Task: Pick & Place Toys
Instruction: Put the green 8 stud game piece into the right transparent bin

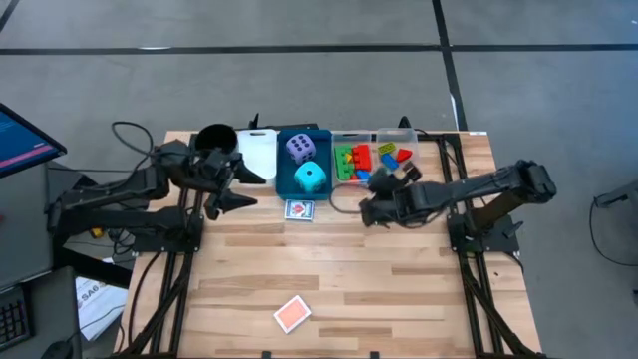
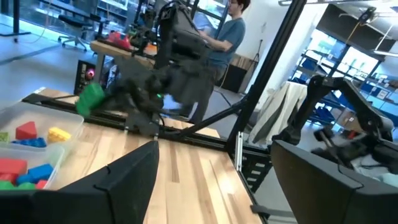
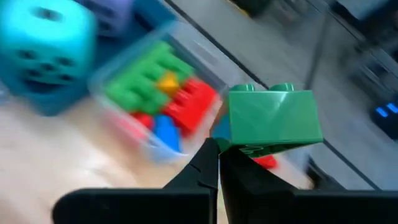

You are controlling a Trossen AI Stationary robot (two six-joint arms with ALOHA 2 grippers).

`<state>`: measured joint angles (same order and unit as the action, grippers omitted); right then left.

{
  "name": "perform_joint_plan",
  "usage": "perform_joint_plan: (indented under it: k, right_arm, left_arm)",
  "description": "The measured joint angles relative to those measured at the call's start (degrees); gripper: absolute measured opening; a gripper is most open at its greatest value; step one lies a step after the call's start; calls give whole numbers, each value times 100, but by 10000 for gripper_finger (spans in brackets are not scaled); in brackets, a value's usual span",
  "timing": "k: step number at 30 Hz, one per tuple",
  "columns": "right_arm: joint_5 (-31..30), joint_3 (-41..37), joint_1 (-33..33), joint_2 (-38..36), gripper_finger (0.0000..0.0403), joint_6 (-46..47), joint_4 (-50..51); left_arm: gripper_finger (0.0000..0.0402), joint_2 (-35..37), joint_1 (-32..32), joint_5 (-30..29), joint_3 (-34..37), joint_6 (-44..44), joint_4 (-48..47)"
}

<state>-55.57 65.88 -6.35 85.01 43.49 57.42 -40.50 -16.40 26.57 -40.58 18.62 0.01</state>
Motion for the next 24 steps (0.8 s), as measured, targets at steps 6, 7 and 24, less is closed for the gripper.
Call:
perform_joint_plan:
  k: [6, 7, 24]
  right_arm:
    - [94, 2, 907, -98, 1, -106, 253]
    - [185, 5, 1061, -92, 1, -246, 160]
    - [3044, -1044, 3606, -74, 9, -2411, -1784]
  left_arm:
    - [302, 76, 1, 2, 411, 398, 4]
    - [303, 72, 1, 4, 506, 533, 19]
    - [304, 82, 312, 18, 1198, 1107, 790]
